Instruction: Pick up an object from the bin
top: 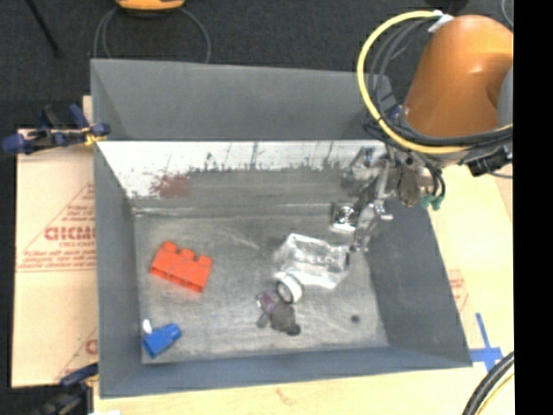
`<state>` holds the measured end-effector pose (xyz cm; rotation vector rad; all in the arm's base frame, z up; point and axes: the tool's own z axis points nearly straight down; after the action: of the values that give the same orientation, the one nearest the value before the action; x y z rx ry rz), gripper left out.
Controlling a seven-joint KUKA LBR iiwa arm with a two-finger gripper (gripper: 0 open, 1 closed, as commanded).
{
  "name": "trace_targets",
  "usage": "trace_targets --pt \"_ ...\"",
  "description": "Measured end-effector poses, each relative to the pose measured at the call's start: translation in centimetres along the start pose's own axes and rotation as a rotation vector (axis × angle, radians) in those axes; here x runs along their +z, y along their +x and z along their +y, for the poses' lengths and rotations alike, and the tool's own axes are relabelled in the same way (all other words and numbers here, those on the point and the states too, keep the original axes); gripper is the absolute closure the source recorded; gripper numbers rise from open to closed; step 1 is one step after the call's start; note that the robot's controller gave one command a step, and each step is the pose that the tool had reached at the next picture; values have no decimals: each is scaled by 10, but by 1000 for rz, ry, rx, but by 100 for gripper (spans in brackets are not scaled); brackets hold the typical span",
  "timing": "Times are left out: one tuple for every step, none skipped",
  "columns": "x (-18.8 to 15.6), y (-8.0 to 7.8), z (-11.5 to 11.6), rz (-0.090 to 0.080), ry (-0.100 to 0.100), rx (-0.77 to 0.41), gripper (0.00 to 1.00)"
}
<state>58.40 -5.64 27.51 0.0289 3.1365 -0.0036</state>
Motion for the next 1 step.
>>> trace_targets --pt "133 -3 -10 9 -3 86 0"
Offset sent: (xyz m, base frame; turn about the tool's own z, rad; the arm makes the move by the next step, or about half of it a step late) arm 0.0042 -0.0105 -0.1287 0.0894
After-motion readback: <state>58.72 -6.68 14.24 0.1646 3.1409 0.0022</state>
